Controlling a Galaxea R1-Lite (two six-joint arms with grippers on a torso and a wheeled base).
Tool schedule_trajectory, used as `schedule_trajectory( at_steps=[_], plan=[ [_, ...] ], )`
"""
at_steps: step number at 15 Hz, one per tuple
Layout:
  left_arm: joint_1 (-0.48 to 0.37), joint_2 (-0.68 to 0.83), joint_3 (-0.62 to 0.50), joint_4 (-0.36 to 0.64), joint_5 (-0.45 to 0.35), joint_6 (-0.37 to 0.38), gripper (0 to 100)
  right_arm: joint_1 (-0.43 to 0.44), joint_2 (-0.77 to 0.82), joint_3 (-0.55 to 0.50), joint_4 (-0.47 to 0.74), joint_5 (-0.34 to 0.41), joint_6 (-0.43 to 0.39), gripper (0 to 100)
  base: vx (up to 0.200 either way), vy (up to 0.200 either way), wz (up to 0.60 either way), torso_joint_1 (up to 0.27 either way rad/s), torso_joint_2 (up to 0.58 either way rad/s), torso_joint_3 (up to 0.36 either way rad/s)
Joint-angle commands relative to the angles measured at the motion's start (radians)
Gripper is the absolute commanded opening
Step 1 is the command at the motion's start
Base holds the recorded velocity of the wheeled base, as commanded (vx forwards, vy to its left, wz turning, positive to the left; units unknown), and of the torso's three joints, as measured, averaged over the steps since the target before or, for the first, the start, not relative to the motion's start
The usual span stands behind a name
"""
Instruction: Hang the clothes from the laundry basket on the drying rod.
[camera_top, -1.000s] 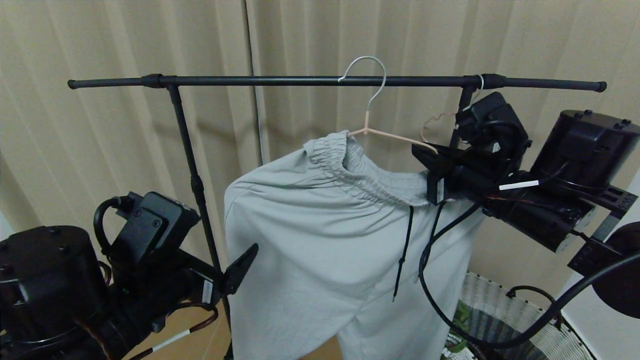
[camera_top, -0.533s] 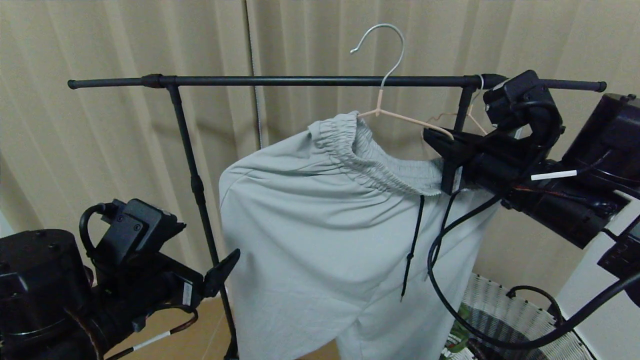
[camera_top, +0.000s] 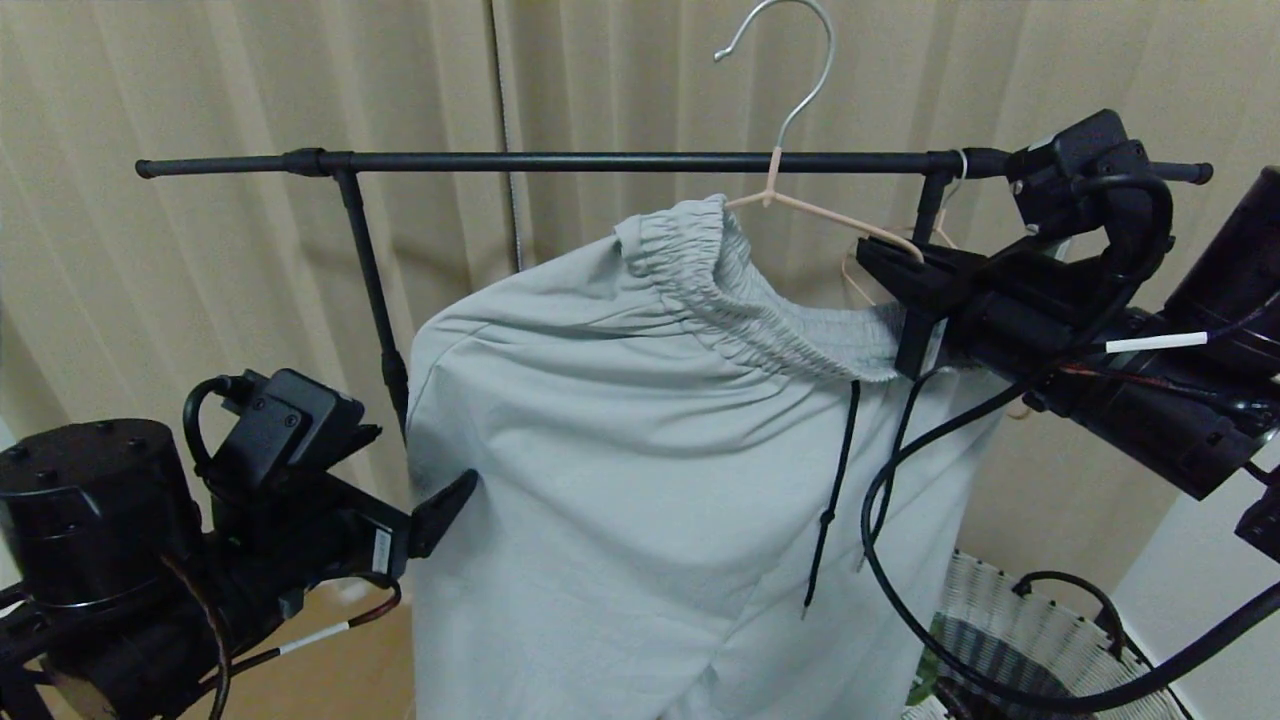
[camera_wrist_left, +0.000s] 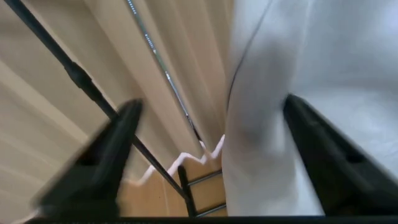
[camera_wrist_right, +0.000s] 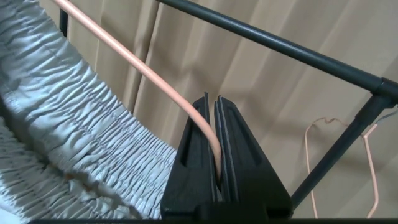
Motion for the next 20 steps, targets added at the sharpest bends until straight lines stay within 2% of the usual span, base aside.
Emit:
schedule_trajectory(
  at_steps=[1, 4, 6, 8, 11, 15, 16, 19, 20],
  plan=[
    [0.001, 0.008, 0.003, 0.0, 0.001, 0.0, 0, 0.001, -0.005, -0.001, 0.0, -0.001, 0.0, 0, 0.0, 0.0, 0.0, 0.0, 0.0, 0.0],
    [0.047, -0.016, 0.06, -0.005, 0.01, 0.019, 0, -0.007, -0.006, 0.002, -0.001, -0.005, 0.007, 0, 0.0, 0.0, 0.0, 0.0, 0.0, 0.0],
    [0.099, -0.087, 0.126, -0.016, 0.01, 0.114, 0, -0.025, -0.022, 0.01, 0.007, -0.006, 0.017, 0, 0.0, 0.0, 0.0, 0.0, 0.0, 0.0],
    [0.178, -0.102, 0.135, -0.016, 0.009, 0.155, 0, -0.03, -0.022, 0.007, 0.007, -0.008, 0.017, 0, 0.0, 0.0, 0.0, 0.0, 0.0, 0.0],
    [0.221, -0.102, 0.138, -0.016, 0.007, 0.146, 0, -0.035, -0.025, 0.004, 0.008, -0.014, 0.017, 0, 0.0, 0.0, 0.0, 0.0, 0.0, 0.0],
    [0.219, -0.104, 0.139, -0.016, 0.004, 0.144, 0, -0.051, -0.025, -0.001, 0.013, -0.014, 0.015, 0, 0.0, 0.0, 0.0, 0.0, 0.0, 0.0],
    [0.218, -0.104, 0.135, -0.016, 0.004, 0.144, 100, -0.051, -0.023, -0.001, 0.013, -0.014, 0.015, 0, 0.0, 0.0, 0.0, 0.0, 0.0, 0.0],
    [0.164, -0.105, 0.098, -0.016, 0.003, 0.111, 100, -0.059, -0.025, -0.001, 0.017, -0.015, 0.014, 0, 0.0, 0.0, 0.0, 0.0, 0.0, 0.0],
    [0.139, -0.108, 0.069, -0.016, 0.004, 0.072, 100, -0.088, -0.023, -0.001, 0.031, -0.015, 0.009, 0, 0.0, 0.0, 0.0, 0.0, 0.0, 0.0]
  ],
)
